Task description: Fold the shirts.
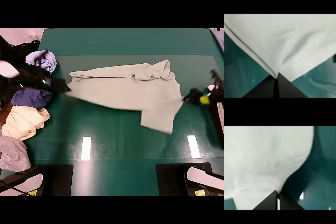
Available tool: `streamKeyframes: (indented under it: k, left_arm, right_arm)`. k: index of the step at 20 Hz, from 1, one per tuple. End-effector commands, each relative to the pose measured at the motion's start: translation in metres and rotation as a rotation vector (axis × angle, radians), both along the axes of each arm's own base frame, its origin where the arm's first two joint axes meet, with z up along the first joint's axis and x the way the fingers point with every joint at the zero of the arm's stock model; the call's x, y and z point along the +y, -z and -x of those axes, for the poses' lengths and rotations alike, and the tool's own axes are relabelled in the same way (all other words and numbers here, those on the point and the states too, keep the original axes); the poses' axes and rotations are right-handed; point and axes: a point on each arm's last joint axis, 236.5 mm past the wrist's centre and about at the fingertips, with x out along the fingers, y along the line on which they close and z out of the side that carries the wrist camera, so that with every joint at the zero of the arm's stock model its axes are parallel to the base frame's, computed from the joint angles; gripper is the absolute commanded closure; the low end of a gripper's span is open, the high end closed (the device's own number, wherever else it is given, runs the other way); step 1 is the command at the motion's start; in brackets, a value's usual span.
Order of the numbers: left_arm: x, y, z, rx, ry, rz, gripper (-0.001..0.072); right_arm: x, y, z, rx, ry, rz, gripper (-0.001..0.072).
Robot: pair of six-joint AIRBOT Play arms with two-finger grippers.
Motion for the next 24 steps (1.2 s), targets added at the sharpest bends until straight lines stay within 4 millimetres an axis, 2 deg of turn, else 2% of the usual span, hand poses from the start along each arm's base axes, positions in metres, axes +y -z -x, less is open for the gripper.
streamKeyframes:
  k: [1,3,4,5,6,7,8,9,10,12,13,15,17,18,19,21,24]
  left_arm:
    - [0.003,-0.129,-0.026,-0.313,-0.001,-0.012,0.0687]
    - [0.009,-0.231,-0.018,-0.569,-0.023,-0.034,0.0687]
    - [0.012,-0.283,-0.003,-0.701,-0.035,-0.048,0.0686]
    - [0.015,-0.327,0.016,-0.813,-0.047,-0.054,0.0686]
    - [0.017,-0.370,0.041,-0.928,-0.059,-0.059,0.0686]
    - [0.018,-0.405,0.067,-1.026,-0.068,-0.054,0.0686]
    - [0.019,-0.438,0.096,-1.127,-0.083,-0.045,0.0686]
    - [0.021,-0.462,0.121,-1.211,-0.103,-0.031,0.0686]
    - [0.024,-0.482,0.147,-1.284,-0.122,-0.017,0.0686]
    - [0.026,-0.504,0.186,-1.374,-0.139,-0.002,0.0686]
    - [0.026,-0.509,0.200,-1.396,-0.139,0.001,0.0686]
    - [0.023,-0.506,0.207,-1.391,-0.126,-0.003,0.0687]
    - [0.022,-0.487,0.192,-1.324,-0.111,-0.025,0.0687]
    - [0.023,-0.471,0.175,-1.270,-0.111,-0.029,0.0686]
    - [0.023,-0.453,0.156,-1.211,-0.112,-0.029,0.0686]
    - [0.022,-0.401,0.112,-1.049,-0.098,-0.048,0.0687]
    - [0.018,-0.288,0.045,-0.703,-0.048,-0.073,0.0686]
  right_arm:
    - [0.003,-0.156,-0.038,-0.415,0.039,0.047,0.0696]
    - [0.002,-0.267,-0.033,-0.684,0.064,0.151,0.0697]
    - [0.005,-0.323,-0.021,-0.816,0.076,0.208,0.0697]
    - [0.008,-0.370,-0.004,-0.930,0.091,0.263,0.0697]
    - [0.014,-0.416,0.018,-1.047,0.107,0.314,0.0697]
    - [0.022,-0.453,0.040,-1.144,0.117,0.350,0.0697]
    - [0.030,-0.484,0.065,-1.227,0.127,0.404,0.0697]
    - [0.035,-0.506,0.088,-1.281,0.135,0.467,0.0698]
    - [0.038,-0.522,0.108,-1.317,0.148,0.529,0.0698]
    - [0.033,-0.541,0.138,-1.327,0.205,0.624,0.0698]
    - [0.026,-0.544,0.150,-1.299,0.243,0.671,0.0699]
    - [0.007,-0.535,0.152,-1.184,0.291,0.720,0.0699]
    - [-0.009,-0.513,0.137,-1.044,0.291,0.719,0.0700]
    - [-0.016,-0.499,0.122,-0.979,0.282,0.696,0.0700]
    - [-0.024,-0.480,0.103,-0.907,0.267,0.666,0.0701]
    - [-0.041,-0.426,0.066,-0.717,0.219,0.616,0.0700]
    - [-0.063,-0.319,0.019,-0.402,0.146,0.503,0.0701]
